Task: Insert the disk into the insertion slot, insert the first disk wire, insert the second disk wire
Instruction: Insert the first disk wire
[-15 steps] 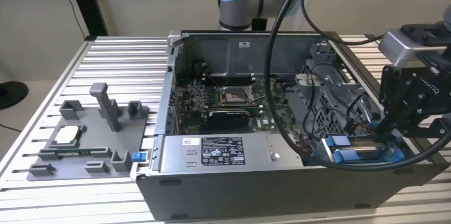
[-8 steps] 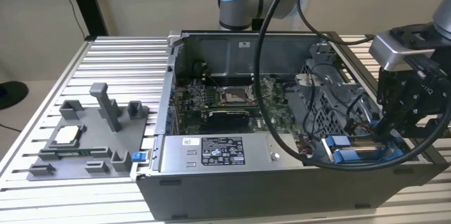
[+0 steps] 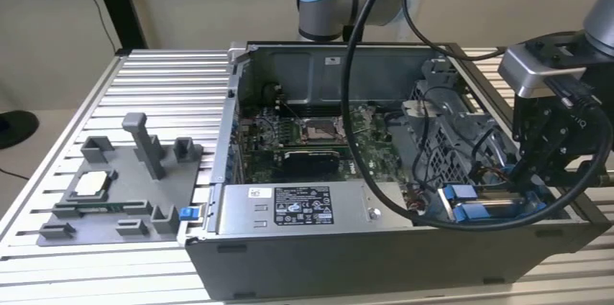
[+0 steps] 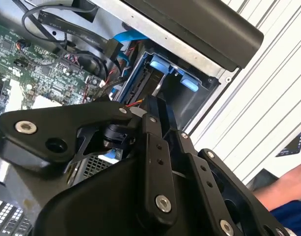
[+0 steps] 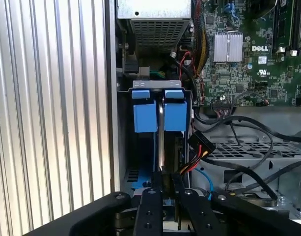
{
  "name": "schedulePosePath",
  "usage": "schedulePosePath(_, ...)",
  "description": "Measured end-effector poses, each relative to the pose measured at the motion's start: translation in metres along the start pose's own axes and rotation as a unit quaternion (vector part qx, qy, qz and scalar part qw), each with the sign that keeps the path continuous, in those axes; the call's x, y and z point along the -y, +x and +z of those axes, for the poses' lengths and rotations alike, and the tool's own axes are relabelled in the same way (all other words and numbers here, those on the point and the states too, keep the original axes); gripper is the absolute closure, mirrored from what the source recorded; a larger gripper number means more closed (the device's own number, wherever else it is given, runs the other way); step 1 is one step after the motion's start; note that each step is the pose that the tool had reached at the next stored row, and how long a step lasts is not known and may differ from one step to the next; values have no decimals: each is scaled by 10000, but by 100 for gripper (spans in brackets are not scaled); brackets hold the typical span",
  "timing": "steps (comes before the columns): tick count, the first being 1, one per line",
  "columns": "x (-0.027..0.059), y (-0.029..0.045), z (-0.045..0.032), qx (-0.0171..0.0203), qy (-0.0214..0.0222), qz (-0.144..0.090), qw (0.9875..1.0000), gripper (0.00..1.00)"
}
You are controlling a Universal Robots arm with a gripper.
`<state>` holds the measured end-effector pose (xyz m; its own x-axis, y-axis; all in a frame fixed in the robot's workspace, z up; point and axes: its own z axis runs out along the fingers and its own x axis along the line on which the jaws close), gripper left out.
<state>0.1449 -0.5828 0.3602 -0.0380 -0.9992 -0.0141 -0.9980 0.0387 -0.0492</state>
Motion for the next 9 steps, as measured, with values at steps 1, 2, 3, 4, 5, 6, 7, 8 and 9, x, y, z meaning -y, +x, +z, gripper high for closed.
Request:
schedulePosePath(1, 0, 0, 0, 0, 0, 0, 10000, 100)
schedulePosePath(2, 0, 0, 0, 0, 0, 0, 10000, 100)
schedulePosePath(3, 0, -1, 0, 1, 0, 0, 10000, 100)
schedulePosePath(4, 0, -3, 0, 1, 0, 0, 10000, 100)
schedulePosePath(5, 0, -8, 0, 0, 0, 0, 10000, 100)
schedulePosePath(6, 0, -13, 0, 0, 0, 0, 10000, 100)
schedulePosePath(7, -1, -19, 0, 0, 0, 0, 10000, 100)
schedulePosePath(8, -1, -27, 0, 0, 0, 0, 10000, 100)
schedulePosePath(9, -1, -32, 0, 0, 0, 0, 10000, 100)
